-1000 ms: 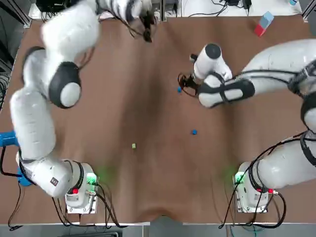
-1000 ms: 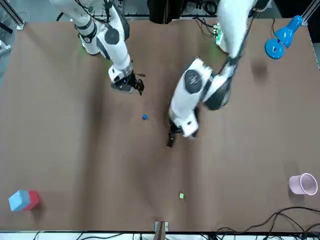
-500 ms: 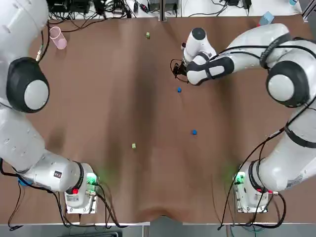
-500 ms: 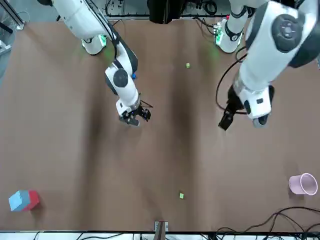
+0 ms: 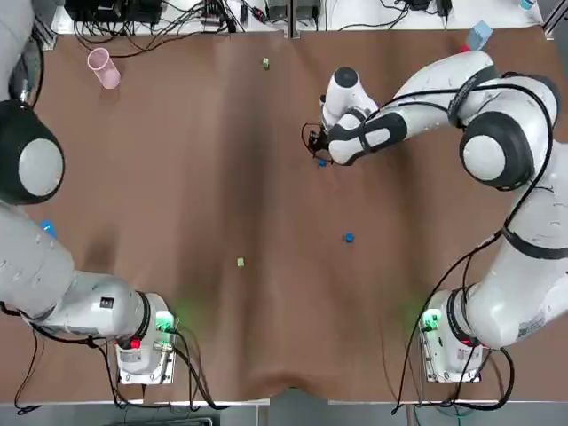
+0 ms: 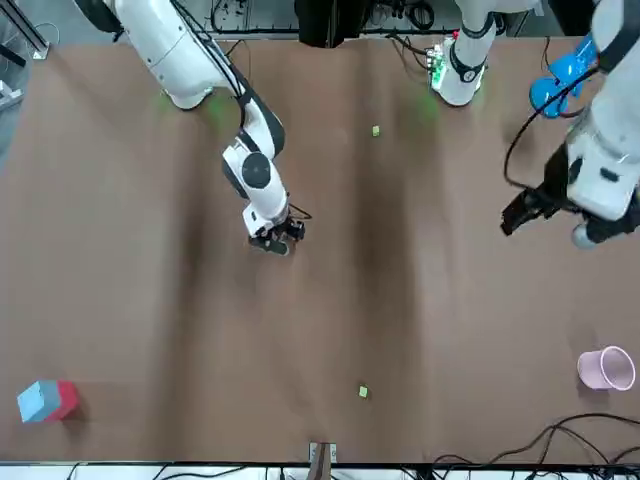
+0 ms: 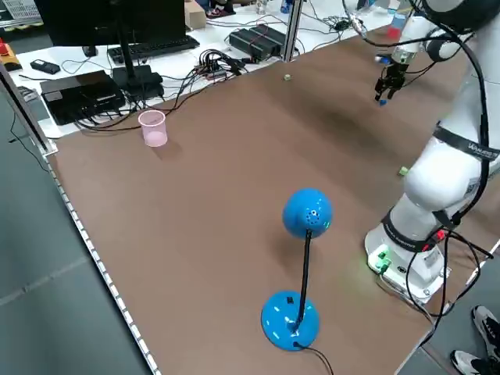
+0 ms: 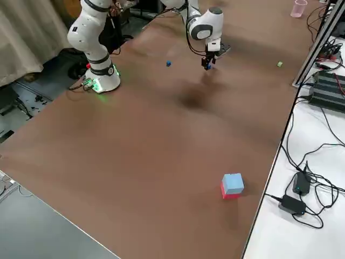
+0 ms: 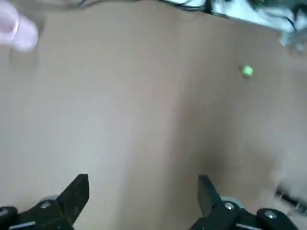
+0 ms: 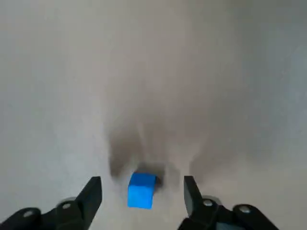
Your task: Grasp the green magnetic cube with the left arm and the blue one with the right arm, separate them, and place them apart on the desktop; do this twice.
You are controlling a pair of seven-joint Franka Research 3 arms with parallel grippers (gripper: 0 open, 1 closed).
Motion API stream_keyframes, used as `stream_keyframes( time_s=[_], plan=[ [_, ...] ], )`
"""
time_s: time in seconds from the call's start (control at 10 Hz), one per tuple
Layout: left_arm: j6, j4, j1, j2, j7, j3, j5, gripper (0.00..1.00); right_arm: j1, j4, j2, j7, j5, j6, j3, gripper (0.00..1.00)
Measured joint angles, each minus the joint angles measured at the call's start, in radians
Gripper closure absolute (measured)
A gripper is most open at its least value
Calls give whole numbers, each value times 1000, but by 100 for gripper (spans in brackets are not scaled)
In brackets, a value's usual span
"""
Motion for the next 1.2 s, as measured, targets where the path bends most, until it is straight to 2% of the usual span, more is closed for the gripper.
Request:
stream_keyframes(
  time_s=[0.1,0.2,0.4,0.6,0.8,1.0,1.2],
  plan=[
    [0,-11,15,-24,121,1,0,0,5,0,4,5,0,-1,-1,28],
    [-1,-17,25,-34,165,2,0,0,5,0,5,6,0,-1,-3,38],
    [-23,-19,66,-36,177,-5,1,0,2,2,3,8,0,-8,-14,73],
    [-43,-21,111,-38,186,-16,1,0,2,11,3,8,-20,-6,-28,76],
    [-43,-28,114,-37,174,-25,1,0,-1,92,3,6,-46,-24,-66,76],
    [-43,-34,114,-34,159,-31,1,0,-2,270,16,-68,-49,-157,-109,76],
    [-34,-31,124,-25,159,-28,1,0,0,459,89,-180,-49,-246,-160,76]
  ],
)
